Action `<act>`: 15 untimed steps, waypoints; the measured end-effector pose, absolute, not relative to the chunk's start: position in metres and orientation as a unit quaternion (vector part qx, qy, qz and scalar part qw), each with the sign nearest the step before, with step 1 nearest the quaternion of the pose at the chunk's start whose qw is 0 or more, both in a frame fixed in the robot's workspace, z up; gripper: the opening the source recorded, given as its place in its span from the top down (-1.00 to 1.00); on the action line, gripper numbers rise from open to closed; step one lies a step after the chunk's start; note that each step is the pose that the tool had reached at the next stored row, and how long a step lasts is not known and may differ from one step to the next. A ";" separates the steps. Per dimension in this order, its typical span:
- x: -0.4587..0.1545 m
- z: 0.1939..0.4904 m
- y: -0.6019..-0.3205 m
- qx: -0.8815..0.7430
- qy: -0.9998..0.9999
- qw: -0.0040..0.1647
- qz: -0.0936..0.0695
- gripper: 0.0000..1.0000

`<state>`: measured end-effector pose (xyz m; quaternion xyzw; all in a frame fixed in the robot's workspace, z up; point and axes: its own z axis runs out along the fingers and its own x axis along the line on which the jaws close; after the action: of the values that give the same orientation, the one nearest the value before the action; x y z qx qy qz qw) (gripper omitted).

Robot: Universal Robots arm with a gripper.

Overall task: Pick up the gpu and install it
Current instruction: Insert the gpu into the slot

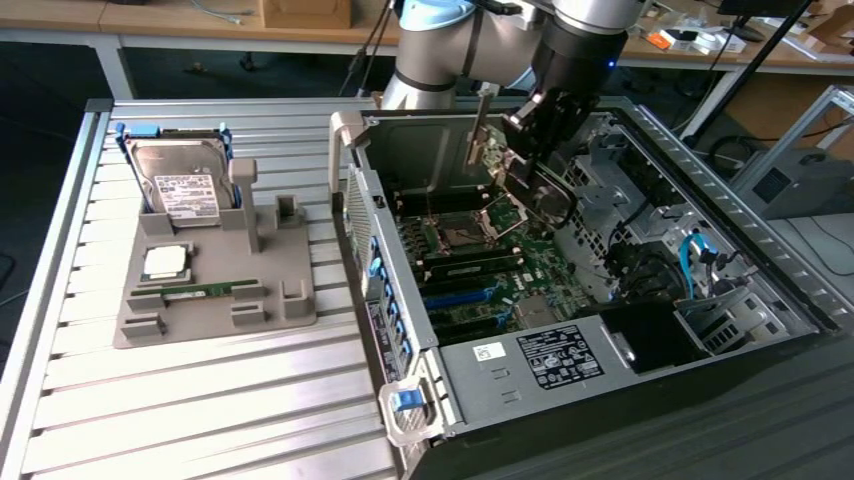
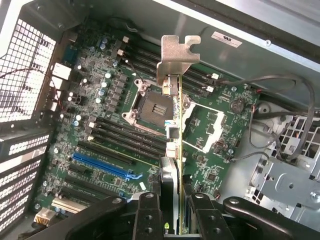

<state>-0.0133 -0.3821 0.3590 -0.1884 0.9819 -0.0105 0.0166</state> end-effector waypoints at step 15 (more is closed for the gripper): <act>-0.013 0.359 -0.382 -0.231 0.973 0.017 -0.010 0.47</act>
<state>-0.0134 -0.3821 0.3587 -0.2313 0.9727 -0.0098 0.0171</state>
